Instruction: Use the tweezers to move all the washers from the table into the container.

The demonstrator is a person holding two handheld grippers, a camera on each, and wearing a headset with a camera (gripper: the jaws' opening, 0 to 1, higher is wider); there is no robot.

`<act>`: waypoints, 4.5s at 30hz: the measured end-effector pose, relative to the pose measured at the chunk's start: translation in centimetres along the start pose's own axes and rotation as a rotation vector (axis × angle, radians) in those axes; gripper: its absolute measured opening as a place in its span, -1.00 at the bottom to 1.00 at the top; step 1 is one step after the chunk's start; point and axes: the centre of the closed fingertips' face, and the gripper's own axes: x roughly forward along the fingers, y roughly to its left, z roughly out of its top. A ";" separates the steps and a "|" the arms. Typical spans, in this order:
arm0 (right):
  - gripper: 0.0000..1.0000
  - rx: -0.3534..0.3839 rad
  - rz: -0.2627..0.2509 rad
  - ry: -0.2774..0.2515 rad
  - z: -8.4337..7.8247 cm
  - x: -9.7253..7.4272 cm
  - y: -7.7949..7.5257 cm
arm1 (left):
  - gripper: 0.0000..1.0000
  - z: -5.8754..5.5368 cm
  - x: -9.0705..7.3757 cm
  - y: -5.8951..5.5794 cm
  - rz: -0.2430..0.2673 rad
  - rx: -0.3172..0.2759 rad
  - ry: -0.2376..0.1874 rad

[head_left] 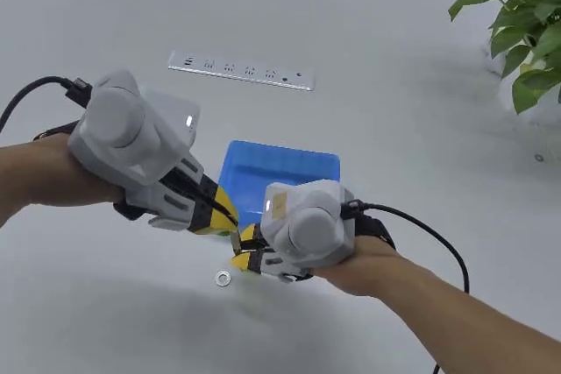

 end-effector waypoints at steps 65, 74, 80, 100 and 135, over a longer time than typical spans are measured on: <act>-0.81 -0.022 -0.128 0.015 0.1 -6.1 -6.5 | -0.90 6.1 -0.3 5.1 0.019 0.145 -0.015; -0.81 0.005 -0.121 0.014 -1.2 -5.4 -7.5 | -0.90 5.6 0.8 6.2 0.003 0.136 -0.011; -0.81 0.027 -0.114 0.014 -2.2 -4.9 -8.0 | -0.90 5.2 1.7 7.0 -0.012 0.127 -0.007; -0.81 0.076 -0.084 0.024 -4.7 -3.1 -9.1 | -0.90 3.6 4.2 9.1 -0.050 0.099 0.002; -0.79 0.071 -0.069 0.029 -4.9 -2.9 -9.3 | -0.90 3.5 4.2 9.3 -0.054 0.098 0.004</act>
